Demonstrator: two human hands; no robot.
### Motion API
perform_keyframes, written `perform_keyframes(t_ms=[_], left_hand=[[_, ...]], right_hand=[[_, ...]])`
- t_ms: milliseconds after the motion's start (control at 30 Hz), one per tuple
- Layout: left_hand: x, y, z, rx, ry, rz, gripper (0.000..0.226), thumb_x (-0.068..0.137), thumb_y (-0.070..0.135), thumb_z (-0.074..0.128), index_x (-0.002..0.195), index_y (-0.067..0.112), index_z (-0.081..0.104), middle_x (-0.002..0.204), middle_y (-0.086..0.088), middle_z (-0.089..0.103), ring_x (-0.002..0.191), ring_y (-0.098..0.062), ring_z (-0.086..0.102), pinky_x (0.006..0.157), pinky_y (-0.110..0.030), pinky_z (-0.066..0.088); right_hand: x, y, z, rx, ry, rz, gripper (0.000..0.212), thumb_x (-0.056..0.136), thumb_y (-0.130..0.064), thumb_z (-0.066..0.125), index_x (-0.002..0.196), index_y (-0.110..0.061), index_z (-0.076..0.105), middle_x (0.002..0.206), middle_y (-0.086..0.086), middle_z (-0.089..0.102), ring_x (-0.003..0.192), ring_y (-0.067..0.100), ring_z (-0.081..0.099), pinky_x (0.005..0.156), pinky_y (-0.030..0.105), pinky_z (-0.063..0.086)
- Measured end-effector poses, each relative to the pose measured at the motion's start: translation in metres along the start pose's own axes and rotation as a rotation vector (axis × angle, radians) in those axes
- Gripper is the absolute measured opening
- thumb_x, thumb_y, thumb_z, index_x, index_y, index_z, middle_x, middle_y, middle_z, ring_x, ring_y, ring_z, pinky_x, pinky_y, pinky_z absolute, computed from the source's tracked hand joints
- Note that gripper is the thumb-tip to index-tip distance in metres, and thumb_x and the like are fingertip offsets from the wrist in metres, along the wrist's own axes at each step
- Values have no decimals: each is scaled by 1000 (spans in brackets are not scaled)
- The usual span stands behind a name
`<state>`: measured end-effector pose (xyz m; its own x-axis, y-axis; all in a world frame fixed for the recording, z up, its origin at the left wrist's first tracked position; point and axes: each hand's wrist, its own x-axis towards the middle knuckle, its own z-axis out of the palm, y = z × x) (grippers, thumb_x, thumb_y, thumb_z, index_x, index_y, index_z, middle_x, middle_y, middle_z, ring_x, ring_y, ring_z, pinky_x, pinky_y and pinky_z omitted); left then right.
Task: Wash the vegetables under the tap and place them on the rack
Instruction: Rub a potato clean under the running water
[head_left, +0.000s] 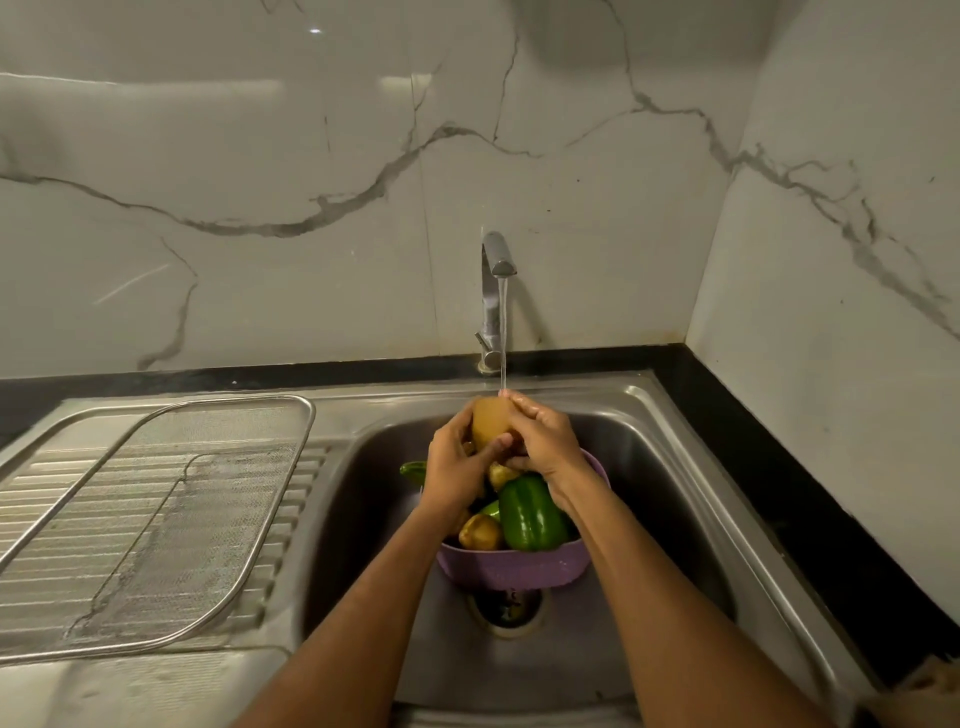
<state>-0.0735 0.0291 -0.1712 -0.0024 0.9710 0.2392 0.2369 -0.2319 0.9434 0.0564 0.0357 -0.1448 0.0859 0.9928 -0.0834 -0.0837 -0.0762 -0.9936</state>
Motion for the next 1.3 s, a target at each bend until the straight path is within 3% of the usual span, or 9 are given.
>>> perform_keyframes(t_ms=[333,400,500,633,733,867,1067,1200,1300], left_hand=[[-4,3,1,9,-82,32,64,90,27,76,148,21,50,130,9,63,120,-6,61,103,-35,54],[-3,3,2,-29,-52,-1,68,90,27,77,151,20,47,135,3,61,123,-10,60,104,-38,54],[-1,7,0,-112,-18,-23,62,96,22,70,152,22,44,142,-2,56,129,-17,58,106,-41,54],[-8,29,14,-207,-40,-90,51,105,33,53,154,33,38,146,2,50,134,-17,53,110,-43,50],[-10,43,27,-149,-29,-163,29,111,40,34,137,48,44,130,5,47,131,-23,46,104,-37,46],[7,40,26,-169,27,-213,36,112,37,33,137,23,55,132,-7,59,115,-18,60,89,-30,55],[37,38,14,-243,15,-442,33,109,31,41,115,14,70,115,-18,71,108,-29,69,99,-48,57],[11,37,30,-302,142,-280,29,111,33,38,116,22,65,112,-8,68,108,-23,67,95,-40,57],[-9,22,44,-219,47,-66,35,111,41,36,138,25,52,127,-3,64,118,-14,64,100,-34,53]], right_hand=[[1,3,9,-182,283,-204,13,101,-43,62,91,-35,67,89,-13,67,89,11,66,85,39,62],[1,-2,0,-99,117,-127,9,103,-36,60,104,-36,69,102,-11,63,96,13,64,90,42,62],[5,-7,-13,23,-128,6,37,101,-23,64,137,-32,63,126,-1,56,112,24,62,95,50,59],[10,-6,-21,91,-198,22,41,94,-40,71,134,-34,62,131,5,62,119,28,62,99,53,57],[5,-1,-11,-41,-142,-8,38,101,-51,56,135,-34,57,131,4,59,115,23,61,95,46,58],[2,3,6,-32,-4,-103,30,105,-42,52,129,-25,57,122,4,61,103,13,61,72,26,51],[3,7,13,-121,-24,-80,32,104,-47,52,131,-30,55,115,2,63,99,16,65,79,35,62],[4,3,12,6,9,-10,34,105,-45,51,131,-24,58,114,2,63,99,13,62,72,27,53],[7,4,4,72,58,68,37,105,-47,50,126,-20,63,113,5,66,99,16,64,68,27,50]])
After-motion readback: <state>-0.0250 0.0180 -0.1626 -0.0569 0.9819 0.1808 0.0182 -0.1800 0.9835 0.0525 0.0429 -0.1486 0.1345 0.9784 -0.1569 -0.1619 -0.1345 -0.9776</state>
